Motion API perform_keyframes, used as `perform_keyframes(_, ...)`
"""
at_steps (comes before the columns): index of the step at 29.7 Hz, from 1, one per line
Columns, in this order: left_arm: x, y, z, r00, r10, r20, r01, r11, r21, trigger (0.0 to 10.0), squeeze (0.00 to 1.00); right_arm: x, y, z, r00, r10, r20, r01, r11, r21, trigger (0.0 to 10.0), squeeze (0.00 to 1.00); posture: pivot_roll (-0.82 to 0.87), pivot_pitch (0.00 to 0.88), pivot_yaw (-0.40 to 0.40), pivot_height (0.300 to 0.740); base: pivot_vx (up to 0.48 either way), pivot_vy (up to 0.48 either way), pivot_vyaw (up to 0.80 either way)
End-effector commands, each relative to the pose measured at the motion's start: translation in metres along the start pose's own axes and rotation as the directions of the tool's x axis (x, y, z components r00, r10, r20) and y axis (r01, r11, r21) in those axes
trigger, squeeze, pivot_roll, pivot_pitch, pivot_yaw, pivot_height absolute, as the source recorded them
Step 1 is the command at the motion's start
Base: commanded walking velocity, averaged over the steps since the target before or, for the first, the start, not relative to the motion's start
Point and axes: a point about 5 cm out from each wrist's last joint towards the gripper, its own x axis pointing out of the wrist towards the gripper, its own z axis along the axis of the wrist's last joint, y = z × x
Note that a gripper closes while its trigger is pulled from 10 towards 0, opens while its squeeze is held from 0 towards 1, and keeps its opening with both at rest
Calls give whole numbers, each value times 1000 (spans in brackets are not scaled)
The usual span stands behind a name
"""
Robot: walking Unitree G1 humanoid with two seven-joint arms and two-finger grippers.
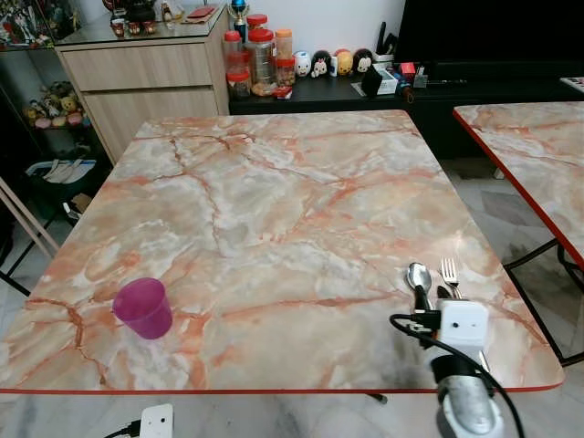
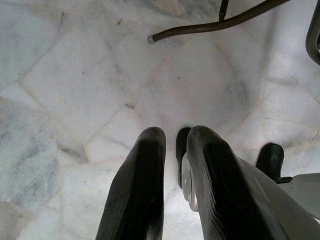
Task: Setting the table
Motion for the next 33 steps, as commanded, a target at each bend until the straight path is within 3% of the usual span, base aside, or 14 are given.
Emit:
perform_keyframes(1, 1, 0, 3, 1000, 3, 1, -3, 1000, 23, 10000, 0, 6, -4, 6, 1000, -14, 14, 14, 1000, 13, 10000, 0, -125, 0, 36, 740, 0, -247, 0)
perform_keyframes(17, 1, 0, 3, 1000, 9, 12, -9, 1000, 8, 10000, 0, 19, 19, 21, 995, 77, 61, -80, 996, 50, 10000, 0, -97, 0, 11, 740, 0, 0, 0)
perform_keyframes(30, 0, 2, 3, 1000, 13, 13, -13, 1000, 13, 10000, 0, 21, 25, 21, 992, 112, 61, -115, 992, 57, 10000, 0, -94, 0, 12, 740, 0, -480, 0)
perform_keyframes(33, 0, 4, 4, 1000, 24, 13, -24, 1000, -1, 10000, 0, 20, 28, 21, 990, 125, 62, -129, 989, 66, 10000, 0, -95, 0, 12, 740, 0, 0, 0)
